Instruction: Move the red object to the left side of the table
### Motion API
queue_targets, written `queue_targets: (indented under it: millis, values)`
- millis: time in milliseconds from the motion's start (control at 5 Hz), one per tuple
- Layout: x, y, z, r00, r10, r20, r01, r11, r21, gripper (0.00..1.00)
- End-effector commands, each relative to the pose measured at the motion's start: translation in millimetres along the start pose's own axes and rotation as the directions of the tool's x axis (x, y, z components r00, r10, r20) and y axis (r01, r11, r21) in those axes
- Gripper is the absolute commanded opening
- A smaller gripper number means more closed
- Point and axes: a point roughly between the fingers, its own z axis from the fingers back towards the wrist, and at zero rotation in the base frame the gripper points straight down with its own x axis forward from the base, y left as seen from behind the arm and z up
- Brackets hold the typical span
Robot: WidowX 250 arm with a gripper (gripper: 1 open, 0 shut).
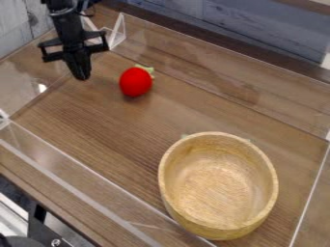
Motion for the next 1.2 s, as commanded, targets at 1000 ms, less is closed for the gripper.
queue_targets:
  millis: [1000]
  values:
    - [-6.0, -21.7, 17.5, 0.999, -0.02, 0.037, 0.02, 1.0, 0.015, 0.0]
